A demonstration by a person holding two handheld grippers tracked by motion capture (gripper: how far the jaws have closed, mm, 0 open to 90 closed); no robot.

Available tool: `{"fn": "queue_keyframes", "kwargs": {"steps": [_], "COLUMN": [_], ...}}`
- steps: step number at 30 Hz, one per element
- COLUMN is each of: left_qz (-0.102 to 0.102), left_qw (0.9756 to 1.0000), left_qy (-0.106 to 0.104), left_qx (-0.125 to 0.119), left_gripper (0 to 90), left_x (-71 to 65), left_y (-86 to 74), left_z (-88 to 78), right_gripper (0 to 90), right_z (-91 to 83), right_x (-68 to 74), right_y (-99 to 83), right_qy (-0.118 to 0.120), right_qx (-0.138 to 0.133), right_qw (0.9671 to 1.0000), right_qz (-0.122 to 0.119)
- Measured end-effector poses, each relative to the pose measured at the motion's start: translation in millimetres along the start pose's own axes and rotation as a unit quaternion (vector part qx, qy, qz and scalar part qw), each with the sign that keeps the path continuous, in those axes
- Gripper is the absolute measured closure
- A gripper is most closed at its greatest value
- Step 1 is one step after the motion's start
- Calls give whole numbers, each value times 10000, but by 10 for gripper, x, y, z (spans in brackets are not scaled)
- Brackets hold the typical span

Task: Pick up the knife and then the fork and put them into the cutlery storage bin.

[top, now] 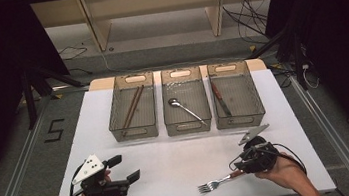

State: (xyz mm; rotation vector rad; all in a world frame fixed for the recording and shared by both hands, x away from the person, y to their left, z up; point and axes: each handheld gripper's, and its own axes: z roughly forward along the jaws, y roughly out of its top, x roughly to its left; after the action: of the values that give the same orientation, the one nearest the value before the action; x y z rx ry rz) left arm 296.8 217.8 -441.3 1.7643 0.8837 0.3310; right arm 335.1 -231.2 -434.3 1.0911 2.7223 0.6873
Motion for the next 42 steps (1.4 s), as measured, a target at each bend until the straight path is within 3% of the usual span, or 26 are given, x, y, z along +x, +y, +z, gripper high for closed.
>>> {"fn": "queue_keyframes", "kwargs": {"steps": [2,6,14,27,35,42], "left_qz": [9,3,12,15,17,23], "left_qw": [10000,10000,10000,10000,10000,10000], "left_qy": [0,0,2,7,3,2], "left_qx": [0,3,16,16,16,25], "left_gripper": [132,132,132,132,132,132], "left_x": [2,0,1,1,-1,-4], "left_y": [0,1,2,3,3,3], "left_z": [-3,0,3,1,1,3], "right_gripper": [395,324,314,452,518,597], "right_z": [-9,32,145,282,331,333], "right_x": [19,69,133,197,253,280], "right_y": [13,13,33,101,126,143], "right_qy": [84,54,109,38,-62,21], "right_qx": [170,456,715,1165,1344,1408], "right_qw": [9996,9973,9942,9866,9805,9765], "right_qz": [-209,-575,-798,-1138,-1430,-1632]}}
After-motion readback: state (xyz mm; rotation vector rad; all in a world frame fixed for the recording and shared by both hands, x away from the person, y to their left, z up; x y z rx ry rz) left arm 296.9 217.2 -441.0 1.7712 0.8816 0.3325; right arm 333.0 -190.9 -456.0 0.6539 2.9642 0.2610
